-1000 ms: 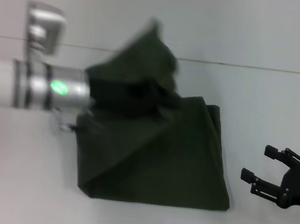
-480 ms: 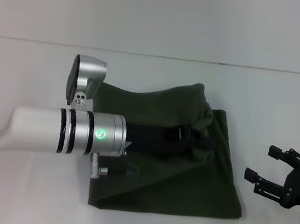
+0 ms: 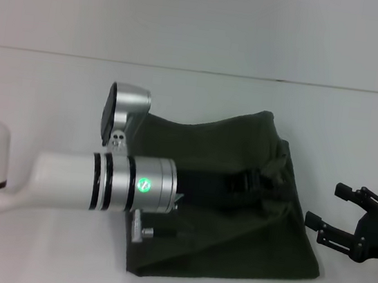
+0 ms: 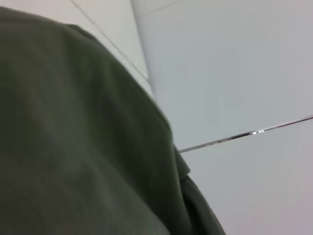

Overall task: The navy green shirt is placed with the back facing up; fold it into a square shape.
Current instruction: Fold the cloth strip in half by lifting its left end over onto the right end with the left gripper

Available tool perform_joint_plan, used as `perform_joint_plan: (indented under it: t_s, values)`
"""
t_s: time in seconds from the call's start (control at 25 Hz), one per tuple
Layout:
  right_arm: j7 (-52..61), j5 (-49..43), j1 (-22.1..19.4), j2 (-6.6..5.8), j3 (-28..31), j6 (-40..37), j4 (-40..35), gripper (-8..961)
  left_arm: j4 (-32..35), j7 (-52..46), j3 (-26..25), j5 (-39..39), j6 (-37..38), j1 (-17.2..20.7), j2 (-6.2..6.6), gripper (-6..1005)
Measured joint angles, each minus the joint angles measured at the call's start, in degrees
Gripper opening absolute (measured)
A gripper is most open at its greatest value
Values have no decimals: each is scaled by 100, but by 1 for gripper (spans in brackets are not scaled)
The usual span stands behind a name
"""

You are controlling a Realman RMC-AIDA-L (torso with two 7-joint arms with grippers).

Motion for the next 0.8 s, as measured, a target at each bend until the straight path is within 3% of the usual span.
perform_joint_plan:
  t_s: [0.72, 0.8]
  values:
    - [382, 45, 176, 30, 148, 513, 0, 924, -743, 976, -75, 8, 5, 133, -1, 99]
    - [423, 42, 205, 37, 149, 586, 0, 924, -740, 988, -97, 0, 44, 140, -1, 188]
